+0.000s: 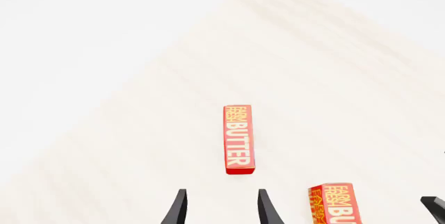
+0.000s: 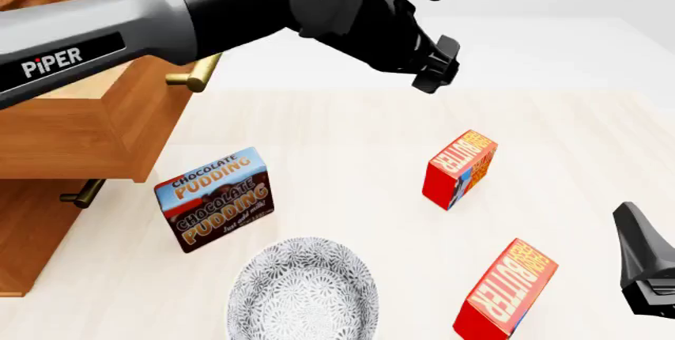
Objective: Put the butter at the front in the top drawer of the cabinet and close it.
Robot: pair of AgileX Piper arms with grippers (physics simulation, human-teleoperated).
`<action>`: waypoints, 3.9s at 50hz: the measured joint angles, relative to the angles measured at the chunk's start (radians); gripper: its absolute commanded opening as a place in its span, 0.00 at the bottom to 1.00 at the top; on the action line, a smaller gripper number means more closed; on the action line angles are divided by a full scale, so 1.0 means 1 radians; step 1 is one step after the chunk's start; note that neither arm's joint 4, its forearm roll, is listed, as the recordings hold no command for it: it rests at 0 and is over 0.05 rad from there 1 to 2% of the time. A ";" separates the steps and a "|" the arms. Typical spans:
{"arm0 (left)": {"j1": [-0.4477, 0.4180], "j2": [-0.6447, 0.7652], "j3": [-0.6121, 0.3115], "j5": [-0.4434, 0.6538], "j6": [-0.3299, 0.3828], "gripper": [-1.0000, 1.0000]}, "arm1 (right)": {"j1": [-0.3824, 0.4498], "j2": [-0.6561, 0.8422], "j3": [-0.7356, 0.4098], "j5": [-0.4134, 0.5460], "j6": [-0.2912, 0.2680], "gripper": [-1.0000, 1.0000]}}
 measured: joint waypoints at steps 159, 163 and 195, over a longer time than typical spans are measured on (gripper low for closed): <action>-0.054 0.605 -0.193 -0.214 -0.261 1.00 | 0.000 0.000 0.000 0.000 0.000 1.00; -0.052 0.614 -0.202 -0.212 -0.268 0.00 | 0.000 0.000 0.000 0.000 0.000 1.00; -0.060 0.516 -0.133 -0.189 -0.251 0.00 | 0.000 0.000 0.000 0.000 0.000 1.00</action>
